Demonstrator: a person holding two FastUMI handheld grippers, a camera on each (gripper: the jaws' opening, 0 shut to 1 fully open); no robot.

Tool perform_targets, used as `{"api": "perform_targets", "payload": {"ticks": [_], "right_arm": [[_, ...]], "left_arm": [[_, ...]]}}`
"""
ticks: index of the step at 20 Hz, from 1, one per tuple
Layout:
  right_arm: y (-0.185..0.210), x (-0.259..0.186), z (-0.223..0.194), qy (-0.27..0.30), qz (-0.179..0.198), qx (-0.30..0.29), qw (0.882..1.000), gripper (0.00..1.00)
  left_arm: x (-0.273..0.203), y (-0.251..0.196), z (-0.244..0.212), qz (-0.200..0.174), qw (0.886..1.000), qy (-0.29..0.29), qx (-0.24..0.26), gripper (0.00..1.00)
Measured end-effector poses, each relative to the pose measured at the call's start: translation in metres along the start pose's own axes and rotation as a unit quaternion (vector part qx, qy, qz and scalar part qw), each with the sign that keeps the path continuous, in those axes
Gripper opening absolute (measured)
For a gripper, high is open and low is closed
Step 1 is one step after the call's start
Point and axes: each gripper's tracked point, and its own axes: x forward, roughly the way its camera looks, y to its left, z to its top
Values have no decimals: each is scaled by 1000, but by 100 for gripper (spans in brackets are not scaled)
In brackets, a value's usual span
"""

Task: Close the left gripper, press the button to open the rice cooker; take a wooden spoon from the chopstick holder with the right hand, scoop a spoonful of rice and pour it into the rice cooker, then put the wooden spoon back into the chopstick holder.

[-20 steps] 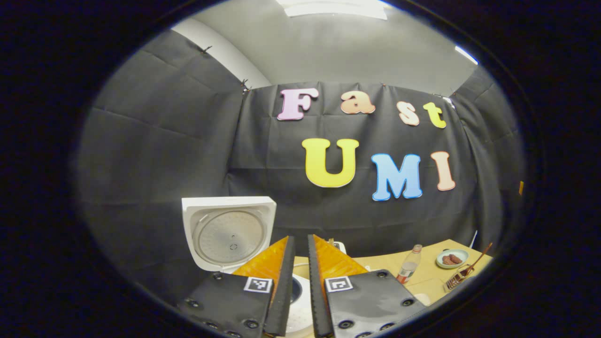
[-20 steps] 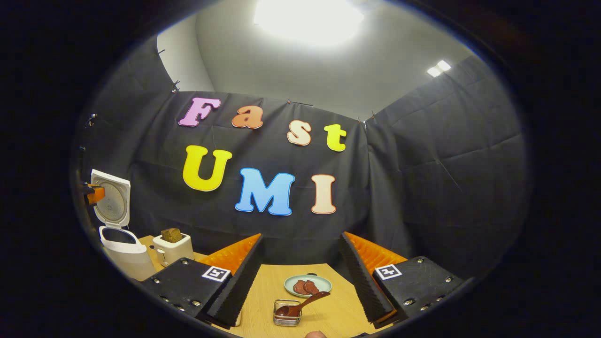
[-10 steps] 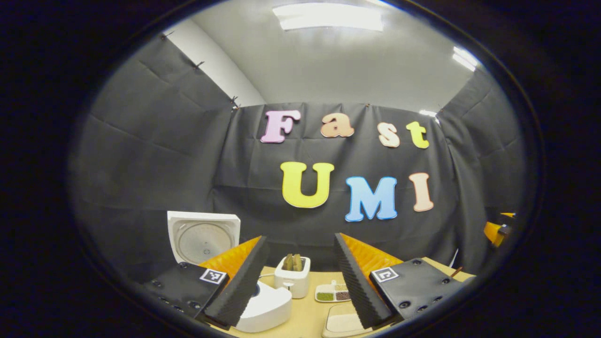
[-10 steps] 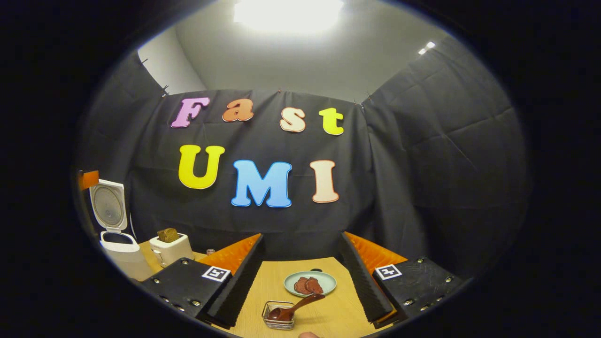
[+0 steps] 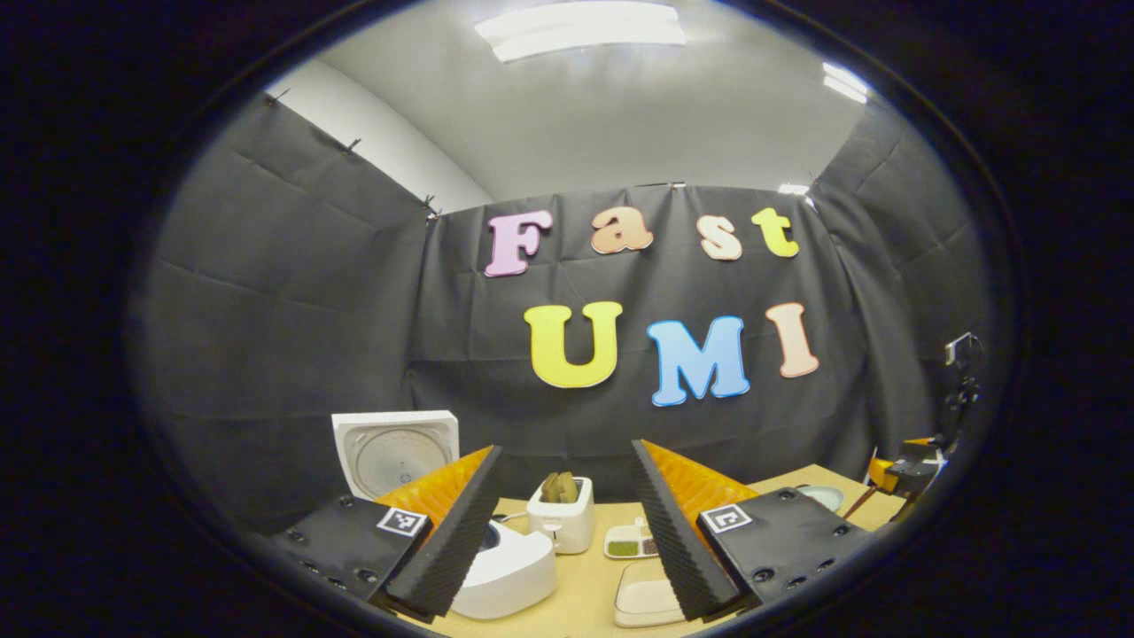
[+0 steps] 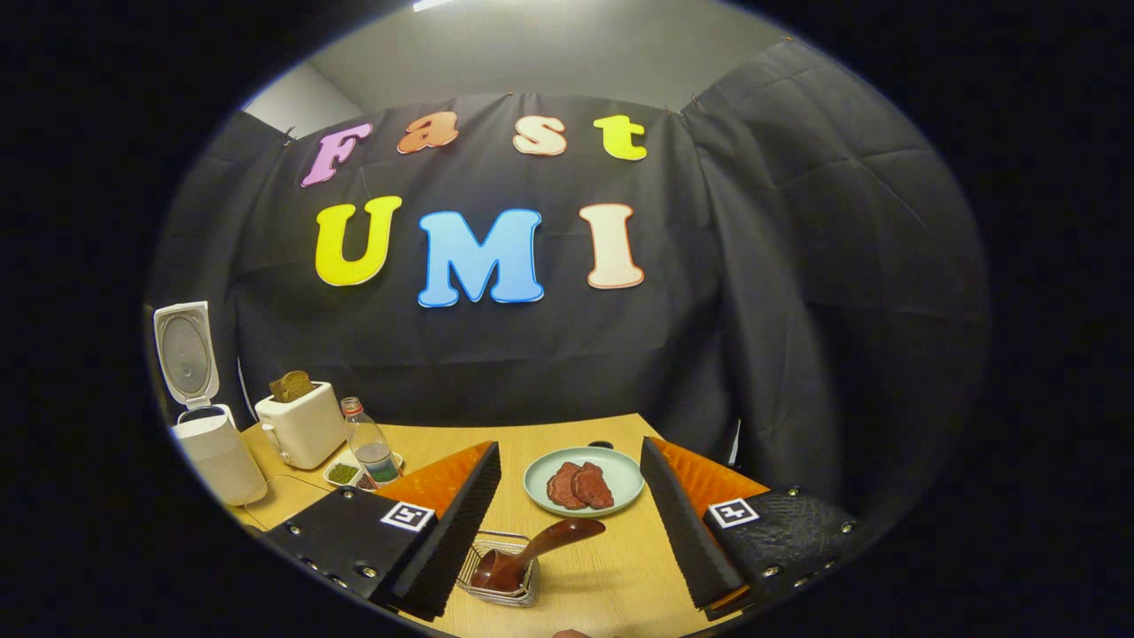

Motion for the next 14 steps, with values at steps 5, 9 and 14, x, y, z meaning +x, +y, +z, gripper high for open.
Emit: {"api": "perform_targets", "payload": {"ticks": [5, 9, 14], "right_arm": [[3, 18, -47, 65, 6, 55, 996, 97], [12, 21, -81, 112, 14, 103, 988, 93], [23, 23, -108, 162, 26, 154, 974, 66]], "left_arm": [[-11, 21, -2, 30, 999, 12, 3, 96], [-18, 35, 3, 45, 999, 9, 14, 96], [-22, 50, 3, 54, 998, 12, 26, 99]]}}
